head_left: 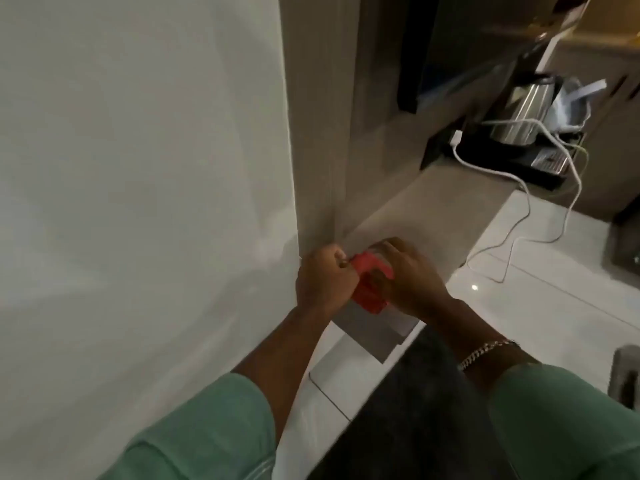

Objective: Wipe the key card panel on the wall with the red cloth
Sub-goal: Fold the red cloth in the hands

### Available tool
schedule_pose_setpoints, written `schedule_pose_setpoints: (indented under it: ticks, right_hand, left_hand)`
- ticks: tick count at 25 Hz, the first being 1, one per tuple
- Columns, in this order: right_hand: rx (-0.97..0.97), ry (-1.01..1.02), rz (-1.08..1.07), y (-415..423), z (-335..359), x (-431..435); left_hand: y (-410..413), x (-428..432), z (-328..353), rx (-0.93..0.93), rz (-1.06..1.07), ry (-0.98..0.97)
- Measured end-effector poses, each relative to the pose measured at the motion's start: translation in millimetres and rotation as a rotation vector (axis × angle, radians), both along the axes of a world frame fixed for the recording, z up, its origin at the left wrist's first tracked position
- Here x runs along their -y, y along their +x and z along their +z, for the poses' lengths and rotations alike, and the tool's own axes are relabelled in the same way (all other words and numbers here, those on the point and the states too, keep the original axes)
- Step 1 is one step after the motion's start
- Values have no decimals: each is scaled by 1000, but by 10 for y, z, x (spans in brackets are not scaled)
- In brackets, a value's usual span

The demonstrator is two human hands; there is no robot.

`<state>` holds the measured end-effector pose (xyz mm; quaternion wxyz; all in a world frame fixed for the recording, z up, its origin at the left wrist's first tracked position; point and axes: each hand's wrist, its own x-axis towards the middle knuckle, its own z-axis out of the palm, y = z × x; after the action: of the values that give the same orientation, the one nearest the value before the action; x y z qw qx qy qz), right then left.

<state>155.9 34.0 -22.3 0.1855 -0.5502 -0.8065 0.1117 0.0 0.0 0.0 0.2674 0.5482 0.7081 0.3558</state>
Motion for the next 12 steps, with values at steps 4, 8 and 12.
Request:
schedule_pose_setpoints:
  ticks: [4,8,12]
  right_hand:
    - [-6,-50,-1,-9,-478,-180]
    - [-135,15,-32,-33,-610,-179]
    - [-241,39,-51,-102,-515,72]
  left_hand:
    - [181,-222,-489,150,230,-57]
    - [336,-296,-548,444,431,-115]
    - [136,-183,-442,911,458,-269]
